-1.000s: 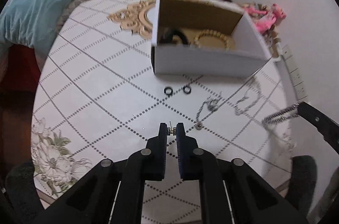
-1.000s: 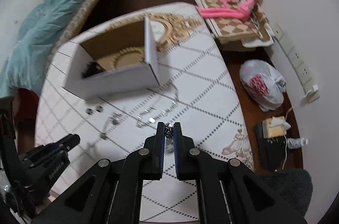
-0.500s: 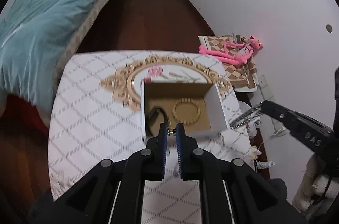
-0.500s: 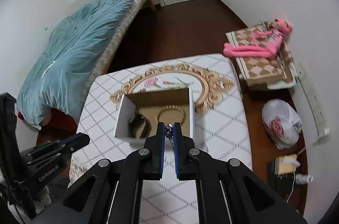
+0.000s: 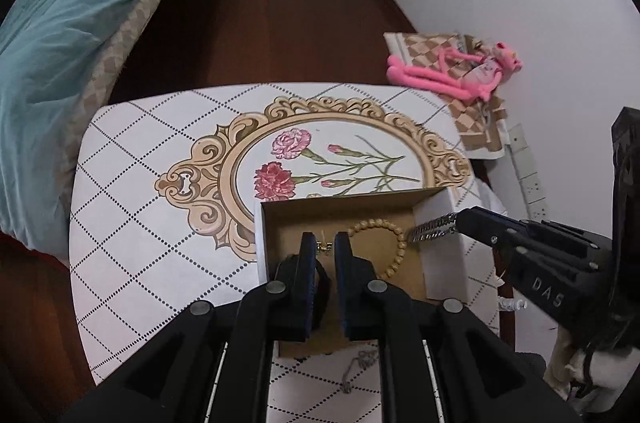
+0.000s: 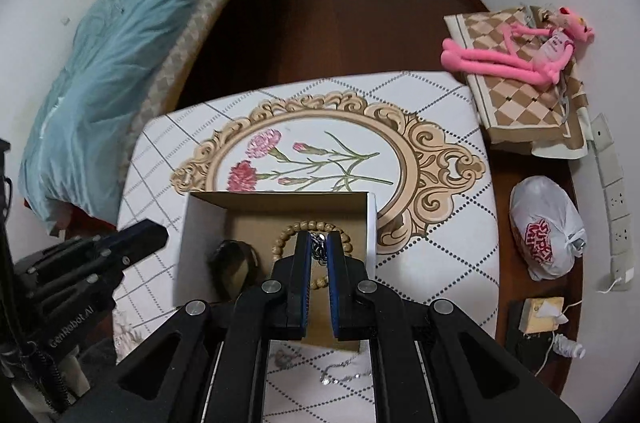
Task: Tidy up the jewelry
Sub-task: 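Carry the chain and earring into the white box and open both tools, then lift both open tools away from the box, then grasp the thin silver chain with the right tool while the left tool grasps a small silver piece, then lower the chain and silver piece into the white box and open both tools, then lift both open tools away from the box, then grasp one black ring with the right tool while the left tool grasps the other black ring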
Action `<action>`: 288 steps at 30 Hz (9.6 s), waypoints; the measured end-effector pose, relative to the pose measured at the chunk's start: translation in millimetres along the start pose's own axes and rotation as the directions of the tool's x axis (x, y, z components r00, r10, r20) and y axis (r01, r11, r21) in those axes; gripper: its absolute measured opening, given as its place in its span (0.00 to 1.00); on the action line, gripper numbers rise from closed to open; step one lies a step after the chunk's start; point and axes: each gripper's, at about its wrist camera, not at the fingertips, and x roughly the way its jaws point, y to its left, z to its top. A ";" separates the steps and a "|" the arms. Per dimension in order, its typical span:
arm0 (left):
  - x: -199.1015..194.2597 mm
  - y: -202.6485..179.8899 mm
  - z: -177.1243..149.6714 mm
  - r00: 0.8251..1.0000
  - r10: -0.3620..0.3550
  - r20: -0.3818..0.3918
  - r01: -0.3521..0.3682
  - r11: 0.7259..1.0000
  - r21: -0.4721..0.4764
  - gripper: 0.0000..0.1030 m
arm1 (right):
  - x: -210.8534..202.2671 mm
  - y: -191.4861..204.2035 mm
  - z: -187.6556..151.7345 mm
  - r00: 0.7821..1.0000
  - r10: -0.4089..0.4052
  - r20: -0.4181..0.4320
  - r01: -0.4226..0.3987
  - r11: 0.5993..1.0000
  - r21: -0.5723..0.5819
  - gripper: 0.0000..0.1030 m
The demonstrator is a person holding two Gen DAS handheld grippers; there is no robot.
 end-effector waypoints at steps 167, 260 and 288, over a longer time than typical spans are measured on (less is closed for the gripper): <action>-16.9 5.6 12.2 0.997 -0.054 0.051 0.053 0.998 0.015 0.08 | -19.2 25.9 -4.3 0.991 0.127 0.050 -0.126 0.992 -0.028 0.00; 37.0 88.0 -170.9 0.903 0.416 -0.104 -0.427 0.894 -0.133 0.99 | 78.8 83.7 -150.3 0.998 -0.014 0.062 0.024 0.986 -0.166 0.49; 54.8 -4.2 -147.2 0.971 0.241 0.011 -0.240 0.970 -0.033 0.86 | 26.4 -31.6 -164.4 0.973 -0.163 0.163 0.151 0.985 0.086 0.12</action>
